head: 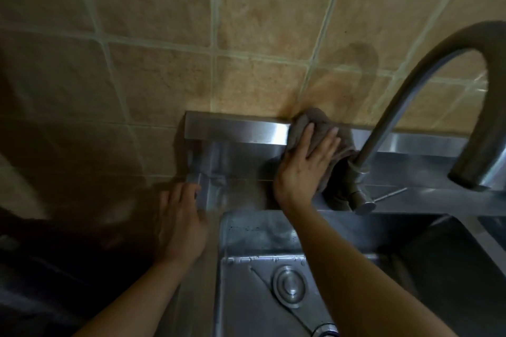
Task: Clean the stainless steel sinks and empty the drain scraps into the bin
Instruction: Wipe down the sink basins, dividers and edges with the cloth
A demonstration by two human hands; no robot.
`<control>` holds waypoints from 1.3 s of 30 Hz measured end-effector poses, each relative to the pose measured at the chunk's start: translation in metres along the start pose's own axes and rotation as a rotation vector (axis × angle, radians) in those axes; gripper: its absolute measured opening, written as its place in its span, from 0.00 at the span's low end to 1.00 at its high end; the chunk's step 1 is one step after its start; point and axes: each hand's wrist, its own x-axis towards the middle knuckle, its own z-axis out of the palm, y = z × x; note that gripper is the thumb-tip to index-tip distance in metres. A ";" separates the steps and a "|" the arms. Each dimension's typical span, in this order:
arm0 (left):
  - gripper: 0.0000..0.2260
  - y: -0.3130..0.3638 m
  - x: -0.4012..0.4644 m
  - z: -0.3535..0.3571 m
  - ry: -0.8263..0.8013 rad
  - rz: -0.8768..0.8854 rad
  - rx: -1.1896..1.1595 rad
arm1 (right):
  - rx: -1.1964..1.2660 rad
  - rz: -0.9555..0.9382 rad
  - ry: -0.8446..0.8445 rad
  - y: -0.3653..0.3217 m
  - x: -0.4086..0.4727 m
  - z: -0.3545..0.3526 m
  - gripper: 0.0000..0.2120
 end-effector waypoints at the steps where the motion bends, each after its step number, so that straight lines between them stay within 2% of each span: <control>1: 0.17 0.001 0.000 0.000 0.006 -0.002 -0.004 | -0.006 -0.068 -0.016 -0.010 -0.007 0.004 0.31; 4: 0.14 0.002 0.001 0.000 0.050 0.021 -0.031 | 0.024 -0.282 -0.083 -0.045 -0.025 0.010 0.30; 7: 0.16 0.001 0.000 0.001 0.050 0.005 -0.077 | 0.021 -0.513 -0.195 -0.075 -0.031 0.016 0.33; 9: 0.13 0.001 -0.003 -0.001 0.081 0.009 -0.085 | 0.001 -0.678 -0.216 -0.077 -0.020 0.015 0.31; 12: 0.18 0.004 -0.002 -0.004 0.092 -0.019 -0.152 | -0.083 -0.830 -0.210 -0.068 0.005 0.009 0.30; 14: 0.18 0.006 -0.001 -0.006 0.127 -0.037 -0.180 | -0.134 -0.838 -0.229 -0.072 0.010 0.008 0.32; 17: 0.11 0.006 0.001 -0.007 0.179 -0.059 -0.158 | -0.139 -0.841 -0.218 -0.090 0.005 0.012 0.31; 20: 0.17 0.003 0.001 -0.004 0.137 -0.115 -0.170 | -0.166 -0.938 -0.172 -0.082 0.001 0.016 0.32; 23: 0.17 0.000 0.001 -0.003 0.129 -0.154 -0.220 | -0.190 -1.060 -0.138 -0.055 -0.010 0.016 0.30; 26: 0.18 0.001 0.001 -0.004 0.096 -0.176 -0.241 | -0.275 -1.110 -0.143 -0.037 -0.016 0.013 0.35; 32: 0.20 0.003 0.001 -0.006 0.071 -0.171 -0.221 | -0.292 -1.203 -0.208 -0.063 -0.021 0.022 0.42; 34: 0.20 0.002 0.001 -0.005 0.069 -0.169 -0.203 | -0.311 -1.255 -0.219 -0.062 -0.018 0.023 0.41; 37: 0.19 0.002 -0.001 -0.008 0.049 -0.174 -0.173 | -0.322 -1.320 -0.284 -0.040 -0.013 0.019 0.29; 39: 0.18 0.003 -0.002 -0.011 0.033 -0.172 -0.160 | -0.342 -1.306 -0.315 -0.013 -0.011 0.014 0.26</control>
